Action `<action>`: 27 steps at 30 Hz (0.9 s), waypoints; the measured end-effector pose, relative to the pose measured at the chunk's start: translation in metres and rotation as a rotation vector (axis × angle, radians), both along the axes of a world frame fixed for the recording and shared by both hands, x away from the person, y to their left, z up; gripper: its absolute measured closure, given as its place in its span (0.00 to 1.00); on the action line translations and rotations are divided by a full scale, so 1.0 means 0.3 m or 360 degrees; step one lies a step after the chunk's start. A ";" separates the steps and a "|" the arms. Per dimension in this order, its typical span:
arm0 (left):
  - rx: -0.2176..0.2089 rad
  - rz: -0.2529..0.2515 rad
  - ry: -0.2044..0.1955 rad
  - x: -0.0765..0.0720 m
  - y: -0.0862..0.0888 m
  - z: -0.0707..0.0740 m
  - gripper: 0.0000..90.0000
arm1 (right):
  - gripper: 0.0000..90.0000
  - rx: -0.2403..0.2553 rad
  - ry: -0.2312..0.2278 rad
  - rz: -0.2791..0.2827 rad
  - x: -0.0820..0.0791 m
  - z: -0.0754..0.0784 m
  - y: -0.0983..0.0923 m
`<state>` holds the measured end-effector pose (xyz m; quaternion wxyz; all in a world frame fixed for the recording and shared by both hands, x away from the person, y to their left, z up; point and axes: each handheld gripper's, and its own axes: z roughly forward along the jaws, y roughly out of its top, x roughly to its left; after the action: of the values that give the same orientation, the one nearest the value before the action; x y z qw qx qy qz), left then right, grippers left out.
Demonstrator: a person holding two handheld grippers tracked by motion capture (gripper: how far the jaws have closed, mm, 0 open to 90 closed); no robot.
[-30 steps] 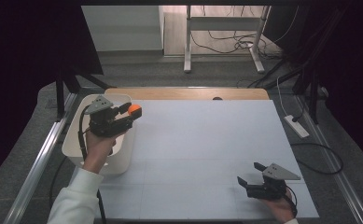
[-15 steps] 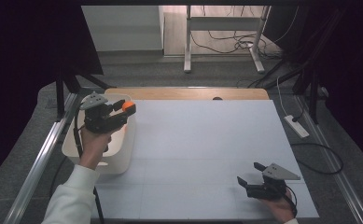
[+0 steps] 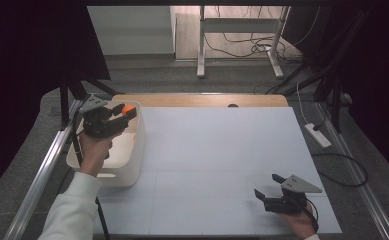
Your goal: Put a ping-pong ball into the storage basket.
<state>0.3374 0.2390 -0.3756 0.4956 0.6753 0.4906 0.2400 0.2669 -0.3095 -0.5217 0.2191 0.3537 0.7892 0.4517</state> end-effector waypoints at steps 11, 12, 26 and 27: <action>0.0023 0.0041 0.0030 0.021 0.023 0.001 0.56 | 0.14 0.0002 0.0006 -0.0003 0.001 -0.001 0.000; 0.0023 0.0041 0.0030 0.021 0.023 0.001 0.56 | 0.14 0.0002 0.0007 -0.0007 0.001 -0.001 -0.001; 0.0069 0.0109 0.0130 0.076 0.047 -0.030 0.56 | 0.14 0.0006 0.0011 -0.0017 0.003 -0.002 -0.003; 0.0074 0.0112 0.0137 0.079 0.049 -0.033 0.56 | 0.14 0.0006 0.0011 -0.0018 0.003 -0.002 -0.003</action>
<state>0.3610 0.2537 -0.3855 0.4495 0.6786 0.5292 0.2395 0.2677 -0.3104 -0.5224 0.2183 0.3600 0.7872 0.4507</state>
